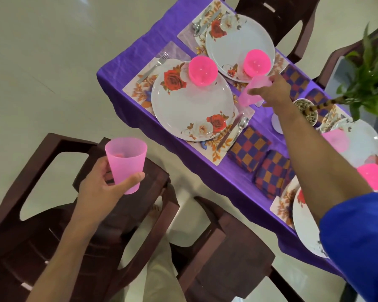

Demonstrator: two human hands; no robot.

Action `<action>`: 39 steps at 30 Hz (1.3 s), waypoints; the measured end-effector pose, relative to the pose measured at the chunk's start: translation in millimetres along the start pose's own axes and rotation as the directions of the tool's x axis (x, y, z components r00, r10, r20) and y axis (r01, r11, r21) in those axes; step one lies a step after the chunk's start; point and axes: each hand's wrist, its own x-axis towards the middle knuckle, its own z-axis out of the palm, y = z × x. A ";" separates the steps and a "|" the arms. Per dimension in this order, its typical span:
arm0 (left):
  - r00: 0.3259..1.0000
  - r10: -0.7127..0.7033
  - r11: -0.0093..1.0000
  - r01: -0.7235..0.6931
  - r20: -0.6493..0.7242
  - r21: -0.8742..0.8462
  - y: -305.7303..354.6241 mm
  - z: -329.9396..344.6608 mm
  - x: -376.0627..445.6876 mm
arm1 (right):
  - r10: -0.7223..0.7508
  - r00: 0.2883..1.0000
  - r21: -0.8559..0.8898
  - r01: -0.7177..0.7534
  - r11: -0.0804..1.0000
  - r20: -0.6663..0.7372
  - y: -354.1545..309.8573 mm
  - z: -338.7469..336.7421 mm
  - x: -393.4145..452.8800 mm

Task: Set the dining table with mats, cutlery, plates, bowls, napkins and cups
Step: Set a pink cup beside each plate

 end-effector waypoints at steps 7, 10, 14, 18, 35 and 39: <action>1.000 0.013 1.000 -0.013 0.004 -0.009 2.7 7.1 -0.9 | -0.013 0.999 -0.131 0.019 0.991 0.048 -4.5 -8.8 3.6; 1.000 0.018 1.000 -0.018 -0.003 -0.014 3.1 7.7 -1.9 | -0.017 0.995 -0.189 0.035 0.981 0.099 -1.4 -12.2 5.8; 1.000 0.019 1.000 -0.019 0.001 -0.023 6.0 12.1 -1.8 | -0.046 0.988 -0.279 0.086 0.956 0.149 1.4 -15.0 7.2; 0.999 0.042 0.999 -0.042 -0.006 -0.018 14.2 15.5 1.8 | -0.103 0.984 -0.462 0.161 0.872 0.147 -12.6 -17.9 -12.0; 0.983 0.149 0.987 -0.155 0.104 0.051 55.8 51.2 32.8 | -0.397 0.710 0.198 0.350 0.916 0.582 -65.6 39.5 -235.5; 0.979 0.156 0.986 -0.162 0.133 0.035 64.9 50.4 36.9 | -0.416 0.723 0.117 0.427 0.897 0.551 -71.3 31.3 -224.1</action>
